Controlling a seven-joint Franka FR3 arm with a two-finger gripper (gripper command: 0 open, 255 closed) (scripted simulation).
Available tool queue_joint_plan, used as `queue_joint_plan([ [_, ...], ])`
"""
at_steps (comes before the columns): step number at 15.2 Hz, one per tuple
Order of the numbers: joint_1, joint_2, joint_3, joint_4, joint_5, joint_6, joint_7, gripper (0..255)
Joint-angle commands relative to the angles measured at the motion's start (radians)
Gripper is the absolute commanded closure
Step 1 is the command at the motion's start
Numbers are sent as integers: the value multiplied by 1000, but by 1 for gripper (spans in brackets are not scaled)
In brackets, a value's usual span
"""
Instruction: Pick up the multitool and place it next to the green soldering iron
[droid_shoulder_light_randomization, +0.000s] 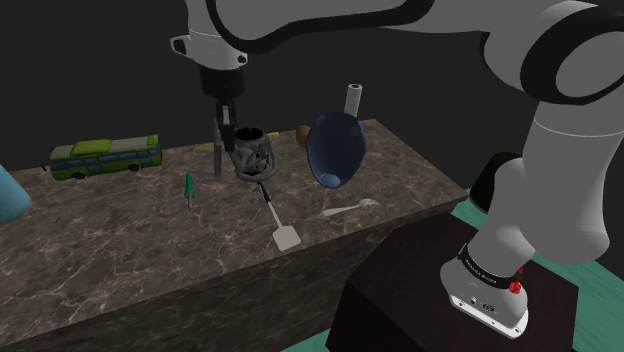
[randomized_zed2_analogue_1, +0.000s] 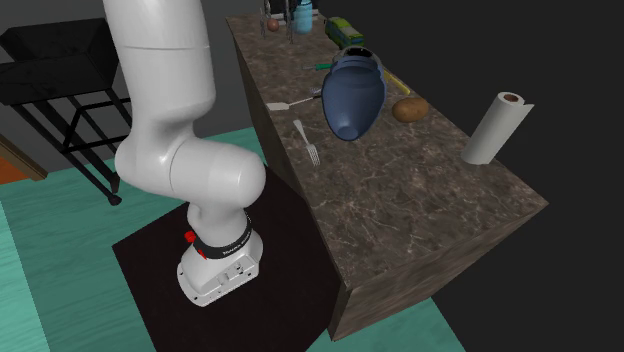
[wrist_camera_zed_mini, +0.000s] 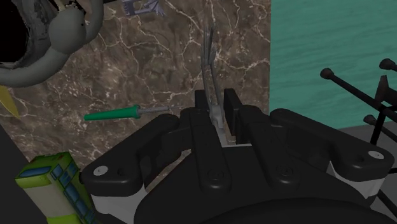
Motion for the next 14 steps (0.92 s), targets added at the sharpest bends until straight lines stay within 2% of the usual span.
queue_joint_plan([
  [1,-1,-1,0,-29,0,29,-1,255],
  [14,-2,11,-1,-187,-1,199,0,255],
])
